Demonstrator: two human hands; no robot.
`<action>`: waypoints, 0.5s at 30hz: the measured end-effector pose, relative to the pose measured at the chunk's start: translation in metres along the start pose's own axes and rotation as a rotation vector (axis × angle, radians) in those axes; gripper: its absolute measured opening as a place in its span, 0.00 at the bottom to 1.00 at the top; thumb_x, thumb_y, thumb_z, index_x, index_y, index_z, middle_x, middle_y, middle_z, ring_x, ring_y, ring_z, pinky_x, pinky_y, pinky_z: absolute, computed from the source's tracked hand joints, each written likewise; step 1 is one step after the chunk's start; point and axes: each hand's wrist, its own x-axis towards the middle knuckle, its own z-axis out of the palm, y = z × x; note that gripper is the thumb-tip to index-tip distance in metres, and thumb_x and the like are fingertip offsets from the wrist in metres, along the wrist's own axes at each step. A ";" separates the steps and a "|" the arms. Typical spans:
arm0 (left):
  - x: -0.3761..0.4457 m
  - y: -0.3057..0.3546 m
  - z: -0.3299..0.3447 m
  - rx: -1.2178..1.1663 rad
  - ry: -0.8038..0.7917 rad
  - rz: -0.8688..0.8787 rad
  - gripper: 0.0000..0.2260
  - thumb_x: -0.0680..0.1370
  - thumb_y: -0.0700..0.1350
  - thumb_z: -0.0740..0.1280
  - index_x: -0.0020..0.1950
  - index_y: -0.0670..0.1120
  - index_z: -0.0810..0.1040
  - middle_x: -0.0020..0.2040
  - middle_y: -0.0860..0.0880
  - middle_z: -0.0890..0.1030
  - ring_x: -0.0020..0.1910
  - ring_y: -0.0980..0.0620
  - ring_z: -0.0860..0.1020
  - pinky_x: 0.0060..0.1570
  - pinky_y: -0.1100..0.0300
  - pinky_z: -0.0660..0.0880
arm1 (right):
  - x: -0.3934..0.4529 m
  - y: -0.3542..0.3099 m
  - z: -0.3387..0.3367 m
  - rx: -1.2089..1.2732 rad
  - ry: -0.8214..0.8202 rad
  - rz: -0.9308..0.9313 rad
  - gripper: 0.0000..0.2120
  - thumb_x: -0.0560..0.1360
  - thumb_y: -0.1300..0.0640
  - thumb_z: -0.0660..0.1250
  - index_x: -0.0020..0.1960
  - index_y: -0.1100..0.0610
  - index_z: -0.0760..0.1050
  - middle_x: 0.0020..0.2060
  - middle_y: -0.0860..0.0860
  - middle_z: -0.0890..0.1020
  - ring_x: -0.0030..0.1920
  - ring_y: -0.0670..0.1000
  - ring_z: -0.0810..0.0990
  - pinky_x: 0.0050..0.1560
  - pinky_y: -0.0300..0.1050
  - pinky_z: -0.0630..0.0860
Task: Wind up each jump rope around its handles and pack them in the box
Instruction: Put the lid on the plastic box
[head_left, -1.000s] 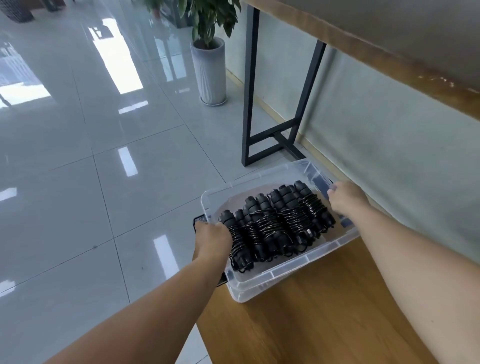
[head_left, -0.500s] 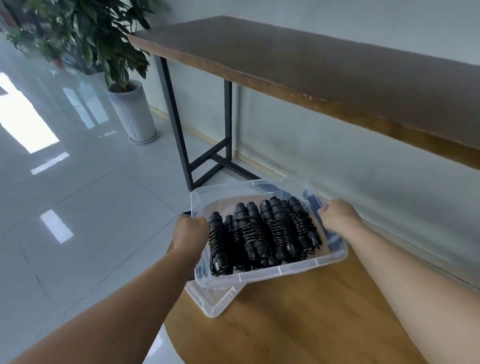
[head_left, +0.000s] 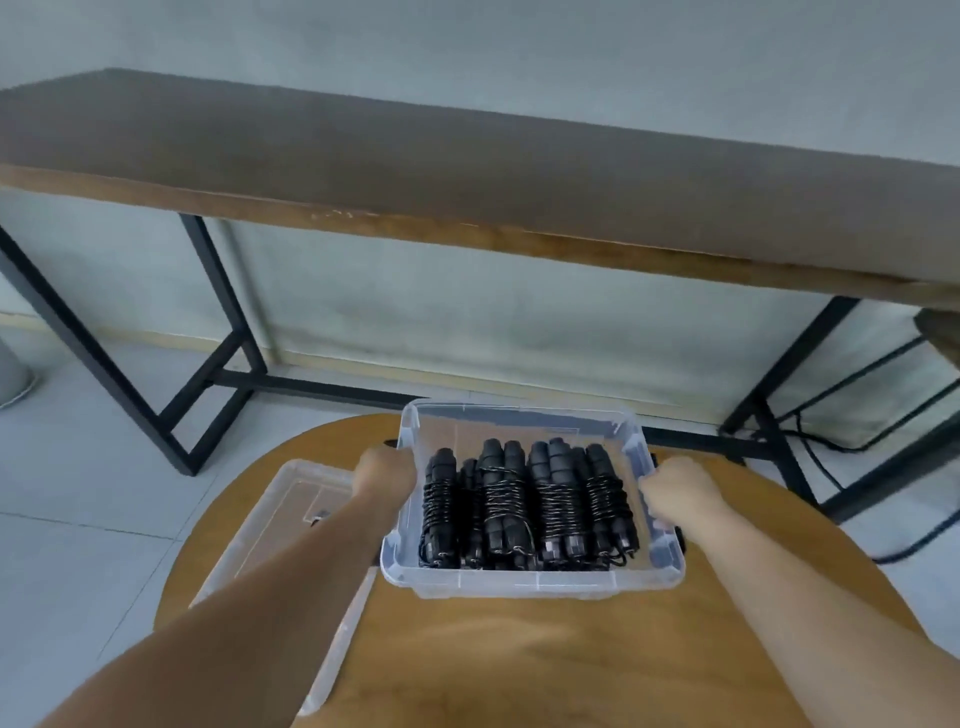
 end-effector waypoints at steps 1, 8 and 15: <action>-0.004 0.008 0.006 -0.010 0.014 -0.005 0.15 0.82 0.34 0.56 0.68 0.38 0.71 0.37 0.51 0.69 0.29 0.57 0.64 0.24 0.65 0.60 | 0.001 0.012 -0.002 0.013 -0.001 0.023 0.12 0.75 0.67 0.58 0.34 0.60 0.72 0.28 0.55 0.78 0.29 0.54 0.76 0.33 0.41 0.69; -0.011 0.028 0.062 -0.220 -0.053 -0.125 0.10 0.82 0.36 0.56 0.54 0.42 0.78 0.42 0.49 0.78 0.38 0.50 0.75 0.33 0.62 0.69 | 0.014 0.068 -0.008 0.050 -0.027 0.127 0.10 0.77 0.66 0.58 0.39 0.62 0.74 0.30 0.55 0.78 0.28 0.53 0.76 0.31 0.42 0.71; -0.011 0.017 0.088 -0.259 -0.067 -0.104 0.11 0.81 0.44 0.60 0.39 0.46 0.73 0.45 0.43 0.78 0.44 0.45 0.76 0.51 0.49 0.78 | 0.032 0.091 -0.003 0.044 -0.041 0.138 0.11 0.77 0.64 0.58 0.39 0.60 0.73 0.32 0.55 0.80 0.28 0.52 0.78 0.26 0.38 0.70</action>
